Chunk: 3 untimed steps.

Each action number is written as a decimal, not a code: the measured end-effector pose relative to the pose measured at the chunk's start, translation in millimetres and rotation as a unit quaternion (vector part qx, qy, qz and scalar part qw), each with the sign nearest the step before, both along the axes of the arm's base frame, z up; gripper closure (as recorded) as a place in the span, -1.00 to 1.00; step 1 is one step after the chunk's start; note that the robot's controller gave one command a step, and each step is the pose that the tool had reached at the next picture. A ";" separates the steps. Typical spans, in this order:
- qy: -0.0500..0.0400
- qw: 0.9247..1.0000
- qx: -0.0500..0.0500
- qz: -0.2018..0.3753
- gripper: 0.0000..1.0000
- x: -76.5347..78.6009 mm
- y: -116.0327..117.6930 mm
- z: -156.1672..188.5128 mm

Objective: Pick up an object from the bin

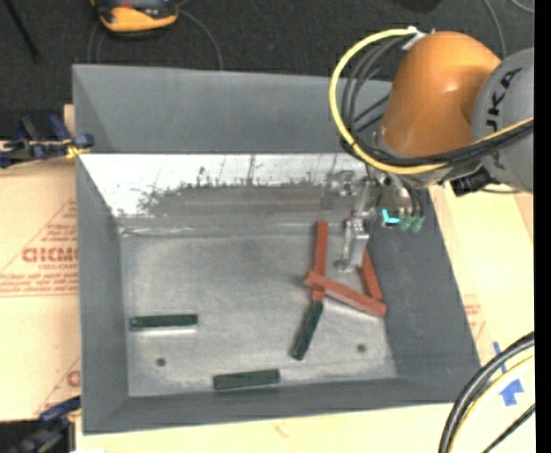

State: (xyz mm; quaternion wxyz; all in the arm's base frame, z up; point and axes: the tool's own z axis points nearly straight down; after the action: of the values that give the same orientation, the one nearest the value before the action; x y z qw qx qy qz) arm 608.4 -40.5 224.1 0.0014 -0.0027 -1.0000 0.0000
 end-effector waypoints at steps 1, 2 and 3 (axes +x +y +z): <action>-0.004 1.000 0.000 0.000 -1.00 1.5 -0.1 4.7; -0.008 0.995 -0.001 0.095 -1.00 -7.3 -7.6 -26.9; -0.004 0.986 -0.001 0.167 -1.00 -1.4 3.2 -72.9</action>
Offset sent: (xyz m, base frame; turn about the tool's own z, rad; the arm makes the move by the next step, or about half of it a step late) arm -0.0463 -0.0390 -0.1492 -0.7776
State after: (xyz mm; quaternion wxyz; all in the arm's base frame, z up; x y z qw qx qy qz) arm 607.1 -37.2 151.2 -0.0028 0.1646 -0.9864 0.0008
